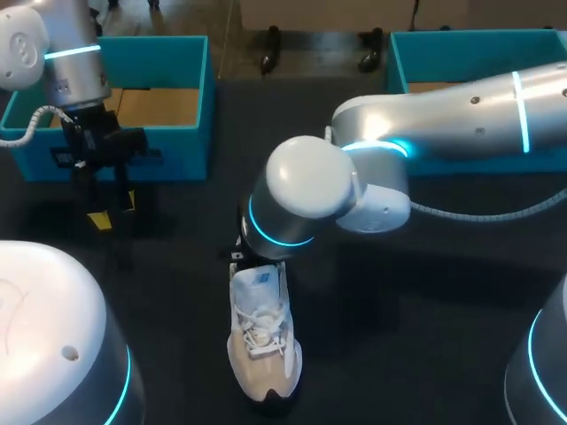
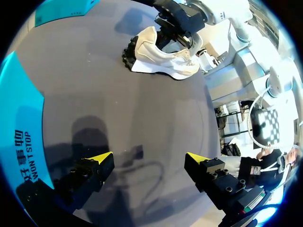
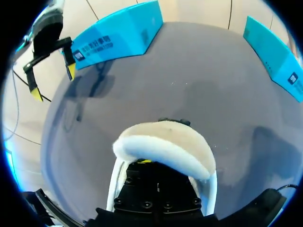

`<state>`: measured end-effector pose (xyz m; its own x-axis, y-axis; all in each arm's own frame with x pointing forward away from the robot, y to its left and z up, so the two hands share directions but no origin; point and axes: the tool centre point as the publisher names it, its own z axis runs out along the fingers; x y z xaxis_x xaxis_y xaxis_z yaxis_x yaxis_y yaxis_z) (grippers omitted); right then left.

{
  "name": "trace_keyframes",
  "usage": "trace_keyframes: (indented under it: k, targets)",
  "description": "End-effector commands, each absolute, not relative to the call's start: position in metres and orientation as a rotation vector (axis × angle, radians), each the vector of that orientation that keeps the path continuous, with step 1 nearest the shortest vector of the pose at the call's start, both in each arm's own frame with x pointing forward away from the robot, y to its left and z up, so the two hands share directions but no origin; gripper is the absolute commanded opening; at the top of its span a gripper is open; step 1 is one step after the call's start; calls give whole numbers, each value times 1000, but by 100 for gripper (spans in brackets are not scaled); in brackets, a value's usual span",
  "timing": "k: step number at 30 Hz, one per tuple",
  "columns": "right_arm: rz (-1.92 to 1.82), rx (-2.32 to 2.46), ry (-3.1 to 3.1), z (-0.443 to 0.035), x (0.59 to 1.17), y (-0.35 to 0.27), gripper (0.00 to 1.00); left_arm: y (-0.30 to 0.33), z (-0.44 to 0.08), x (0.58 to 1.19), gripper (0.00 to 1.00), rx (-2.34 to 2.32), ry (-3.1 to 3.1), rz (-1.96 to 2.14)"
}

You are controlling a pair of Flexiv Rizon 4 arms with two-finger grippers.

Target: Take the shoe out of the shoebox, open the shoe tongue, remove and reinsert the insole, then place the shoe into the shoebox

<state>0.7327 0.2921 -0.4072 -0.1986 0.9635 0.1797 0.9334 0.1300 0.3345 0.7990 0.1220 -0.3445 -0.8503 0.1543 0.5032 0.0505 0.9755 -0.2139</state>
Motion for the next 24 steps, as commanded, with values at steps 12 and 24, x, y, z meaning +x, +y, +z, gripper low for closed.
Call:
trace_keyframes:
  k: [12,24]
  targets:
    - [30,1949,2288,-431,679,294,0,99,-345,800,100,-205,-2566,260]
    - [213,1916,2273,-401,676,270,0,79,-339,792,100,-233,-2576,268]
